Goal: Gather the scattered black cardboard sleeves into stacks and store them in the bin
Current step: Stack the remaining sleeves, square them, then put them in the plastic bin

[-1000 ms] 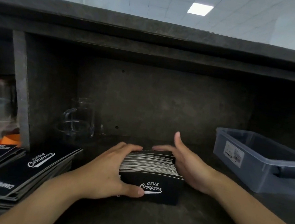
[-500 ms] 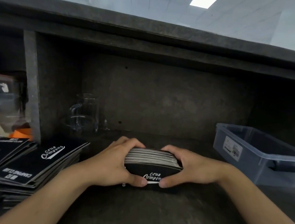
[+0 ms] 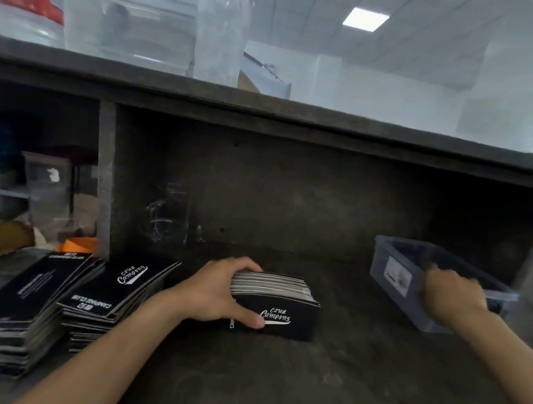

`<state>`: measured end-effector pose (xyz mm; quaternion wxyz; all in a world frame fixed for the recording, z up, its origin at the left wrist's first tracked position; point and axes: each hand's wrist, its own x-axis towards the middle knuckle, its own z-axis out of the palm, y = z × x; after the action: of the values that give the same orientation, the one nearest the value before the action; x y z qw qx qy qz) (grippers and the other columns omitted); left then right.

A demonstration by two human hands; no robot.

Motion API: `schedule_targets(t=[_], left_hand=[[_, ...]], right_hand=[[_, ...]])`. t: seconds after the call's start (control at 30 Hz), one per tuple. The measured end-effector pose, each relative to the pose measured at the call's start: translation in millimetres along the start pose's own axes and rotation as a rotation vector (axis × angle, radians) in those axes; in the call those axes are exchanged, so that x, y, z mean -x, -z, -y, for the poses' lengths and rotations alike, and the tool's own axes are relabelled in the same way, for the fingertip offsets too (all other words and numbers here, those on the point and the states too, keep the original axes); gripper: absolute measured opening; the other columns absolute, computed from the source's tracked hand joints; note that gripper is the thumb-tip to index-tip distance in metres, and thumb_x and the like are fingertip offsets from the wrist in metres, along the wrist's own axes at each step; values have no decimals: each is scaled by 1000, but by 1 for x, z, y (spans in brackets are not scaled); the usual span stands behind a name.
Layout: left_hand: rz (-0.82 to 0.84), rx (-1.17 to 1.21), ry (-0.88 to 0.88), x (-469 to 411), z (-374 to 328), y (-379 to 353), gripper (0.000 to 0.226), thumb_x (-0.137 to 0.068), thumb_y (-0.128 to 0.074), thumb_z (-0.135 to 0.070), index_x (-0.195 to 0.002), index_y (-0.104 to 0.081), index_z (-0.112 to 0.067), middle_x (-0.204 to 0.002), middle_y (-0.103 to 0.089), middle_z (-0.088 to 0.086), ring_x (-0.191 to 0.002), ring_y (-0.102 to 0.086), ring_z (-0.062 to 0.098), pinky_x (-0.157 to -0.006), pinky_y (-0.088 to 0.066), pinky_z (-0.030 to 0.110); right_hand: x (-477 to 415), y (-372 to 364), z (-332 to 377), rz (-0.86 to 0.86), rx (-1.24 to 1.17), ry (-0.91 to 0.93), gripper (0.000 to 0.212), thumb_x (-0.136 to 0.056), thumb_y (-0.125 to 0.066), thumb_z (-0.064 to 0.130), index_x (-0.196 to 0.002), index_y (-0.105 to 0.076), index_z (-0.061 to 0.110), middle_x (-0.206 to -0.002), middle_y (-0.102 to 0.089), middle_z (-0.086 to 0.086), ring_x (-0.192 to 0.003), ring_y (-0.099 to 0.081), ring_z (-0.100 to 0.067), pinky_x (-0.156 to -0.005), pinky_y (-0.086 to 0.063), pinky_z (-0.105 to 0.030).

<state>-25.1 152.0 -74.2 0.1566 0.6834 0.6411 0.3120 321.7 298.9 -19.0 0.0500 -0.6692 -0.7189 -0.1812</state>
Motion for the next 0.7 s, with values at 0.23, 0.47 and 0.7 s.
schedule_targets(t=[0.23, 0.47, 0.7], left_hand=[[-218, 594, 97, 15, -36, 13, 64, -60, -96, -33, -118, -70, -36, -112, -71, -7, -98, -70, 7, -81, -56, 20], [-70, 855, 28, 35, -76, 44, 70, -50, -95, -46, -115, -76, -30, -116, -75, 6, -101, -73, 24, -88, -60, 40], [170, 476, 183, 11, -131, 53, 48, -68, -89, -40, -112, -76, -26, -104, -79, -1, -97, -75, 15, -83, -62, 33]], right_hand=[[46, 15, -39, 142, -311, 431, 19, -101, -59, 34, -112, -48, 44, -114, -67, 14, -98, -62, -5, -87, -52, -31], [104, 46, -36, 333, -458, 766, 13, -99, -56, 51, -112, -54, 51, -116, -59, 31, -117, -50, 6, -101, -45, -30], [76, 73, -10, 685, -1412, 434, 87, -64, -68, 85, -139, -48, 45, -129, -70, 14, -117, -69, -17, -98, -57, -39]])
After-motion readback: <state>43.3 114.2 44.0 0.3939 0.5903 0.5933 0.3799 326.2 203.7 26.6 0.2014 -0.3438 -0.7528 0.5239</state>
